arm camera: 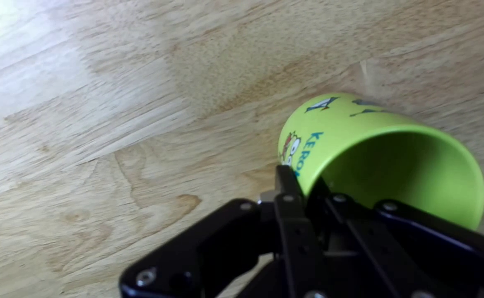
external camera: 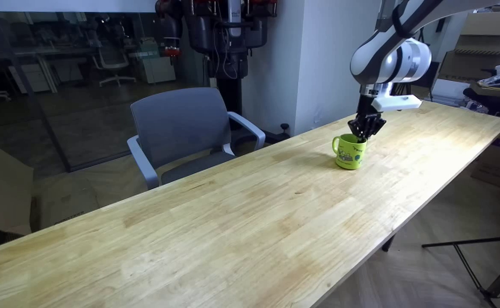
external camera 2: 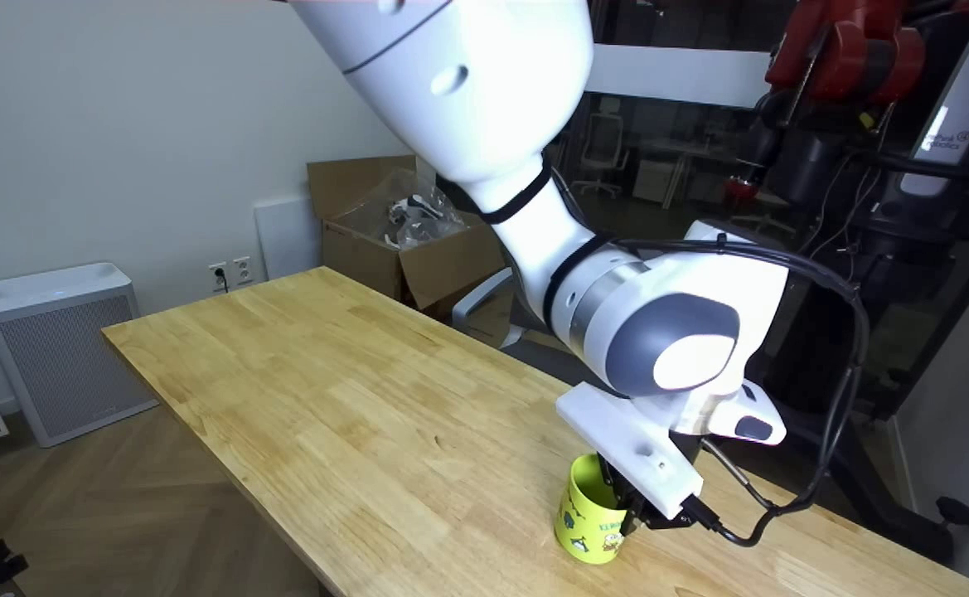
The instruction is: Move the yellow cup to the right
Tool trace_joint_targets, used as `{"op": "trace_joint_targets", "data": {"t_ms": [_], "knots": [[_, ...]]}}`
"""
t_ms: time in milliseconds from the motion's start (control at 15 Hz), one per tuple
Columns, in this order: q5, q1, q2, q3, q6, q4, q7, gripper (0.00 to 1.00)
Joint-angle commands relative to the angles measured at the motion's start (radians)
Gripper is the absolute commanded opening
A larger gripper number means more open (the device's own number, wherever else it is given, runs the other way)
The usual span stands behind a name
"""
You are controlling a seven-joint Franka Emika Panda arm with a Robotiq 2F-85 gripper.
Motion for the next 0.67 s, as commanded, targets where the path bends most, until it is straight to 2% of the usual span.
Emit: {"op": "trace_joint_targets", "data": {"t_ms": [0, 600], "knots": [[0.004, 0.007, 0.013, -0.008, -0.055, 0.059, 0.038, 0.36], [-0.007, 0.026, -0.075, -0.032, -0.035, -0.009, 0.065, 0.95]]}}
